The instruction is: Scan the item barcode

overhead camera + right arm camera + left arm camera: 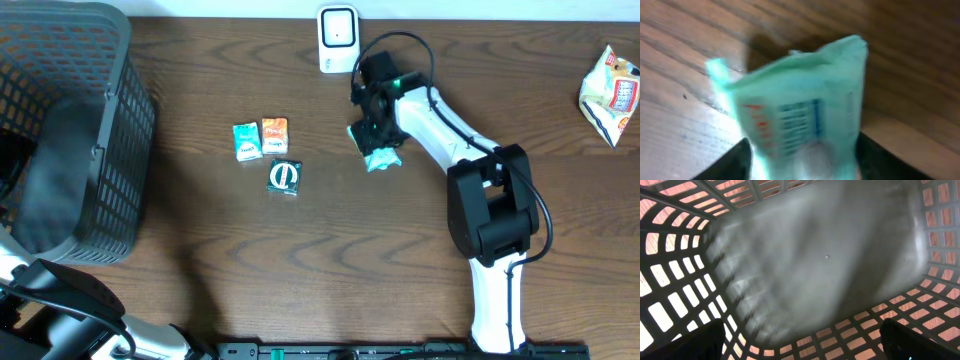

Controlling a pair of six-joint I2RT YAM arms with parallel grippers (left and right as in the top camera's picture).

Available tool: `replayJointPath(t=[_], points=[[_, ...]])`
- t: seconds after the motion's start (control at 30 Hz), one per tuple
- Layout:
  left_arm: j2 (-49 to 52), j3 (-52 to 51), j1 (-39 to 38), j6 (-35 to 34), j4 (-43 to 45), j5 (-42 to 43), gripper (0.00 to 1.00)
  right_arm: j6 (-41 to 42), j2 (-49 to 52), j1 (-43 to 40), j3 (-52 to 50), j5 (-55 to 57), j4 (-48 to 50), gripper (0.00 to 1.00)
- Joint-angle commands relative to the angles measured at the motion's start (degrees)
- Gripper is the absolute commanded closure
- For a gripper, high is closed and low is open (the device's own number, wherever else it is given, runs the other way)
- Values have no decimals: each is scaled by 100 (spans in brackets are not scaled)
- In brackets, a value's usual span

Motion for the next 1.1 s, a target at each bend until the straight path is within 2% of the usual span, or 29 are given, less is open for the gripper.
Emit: replayJointPath(t=[0.0,0.03,0.1,0.27,0.33,0.43,0.5,0.57,0.7,0.9,1.0,1.07], points=[[33,-11,15,-26,-26,-17,2,-42,-153,46,-304,-146,177,65],[33,-11,15,-26,-26,-20,2,42,-153,46,-304,-144,195,78],[33,-11,15,-26,-26,-20,2,310,-162,52,-243,-144,234,85],[33,-11,15,-26,-26,-20,2,417,-162,50,450,-101,238,88],[33,-11,15,-26,-26,-20,2,417,-162,50,896,-101,428,93],[33,-11,15,-26,-26,-20,2,417,-162,59,1196,-101,1217,94],[33,-11,15,-26,-26,-20,2,417,-151,61,1163,-103,2284,99],[33,-11,15,-26,-26,-20,2,417,-138,61,1064,-101,3182,99],[33,-11,15,-26,-26,-20,2,422,-4,61,1032,118,4238,98],[33,-11,15,-26,-26,-20,2,901,428,63,1032,498,5320,88],[33,-11,15,-26,-26,-20,2,1086,699,63,1032,501,5807,88],[33,-11,15,-26,-26,-20,2,1086,820,61,1032,501,5969,83]])
